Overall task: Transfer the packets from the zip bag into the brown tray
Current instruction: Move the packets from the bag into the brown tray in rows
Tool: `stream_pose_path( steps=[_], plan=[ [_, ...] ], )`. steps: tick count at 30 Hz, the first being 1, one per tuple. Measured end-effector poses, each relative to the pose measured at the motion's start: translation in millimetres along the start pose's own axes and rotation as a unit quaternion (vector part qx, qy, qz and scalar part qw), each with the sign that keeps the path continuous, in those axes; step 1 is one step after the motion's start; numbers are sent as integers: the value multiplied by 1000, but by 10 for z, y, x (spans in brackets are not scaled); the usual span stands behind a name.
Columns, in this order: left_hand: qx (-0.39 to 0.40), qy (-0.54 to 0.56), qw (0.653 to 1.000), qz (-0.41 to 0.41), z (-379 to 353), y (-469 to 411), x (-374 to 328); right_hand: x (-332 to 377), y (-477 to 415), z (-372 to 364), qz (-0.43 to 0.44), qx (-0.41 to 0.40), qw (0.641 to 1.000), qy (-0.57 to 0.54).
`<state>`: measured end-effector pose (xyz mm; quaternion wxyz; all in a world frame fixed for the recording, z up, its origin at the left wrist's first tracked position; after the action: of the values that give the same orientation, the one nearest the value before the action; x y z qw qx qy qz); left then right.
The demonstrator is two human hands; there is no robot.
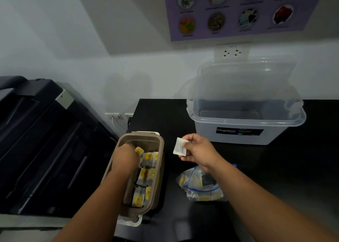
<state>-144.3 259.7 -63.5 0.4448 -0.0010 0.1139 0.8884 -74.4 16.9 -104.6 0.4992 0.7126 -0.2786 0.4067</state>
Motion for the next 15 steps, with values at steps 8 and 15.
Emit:
stream_pose_path(
  steps=[8,15],
  plan=[
    [0,-115,993,-36,-128,-61,-75,-18,-3,-33,6,18,1000,8],
    [-5,-142,987,-69,-224,-76,-113,-52,25,-43,10,24,1000,2]
  ],
)
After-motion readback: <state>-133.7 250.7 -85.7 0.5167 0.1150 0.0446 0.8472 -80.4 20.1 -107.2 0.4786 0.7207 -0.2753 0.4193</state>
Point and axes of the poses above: each hand's wrist, its own y-axis away from the middle knuckle, its own z-axis out of the back of the hand, x = y × z, the point moved 9 cm from there along -y, towards the middle knuckle, and after that the axes turned 4 degrees about -x, right-handed, at the moved point
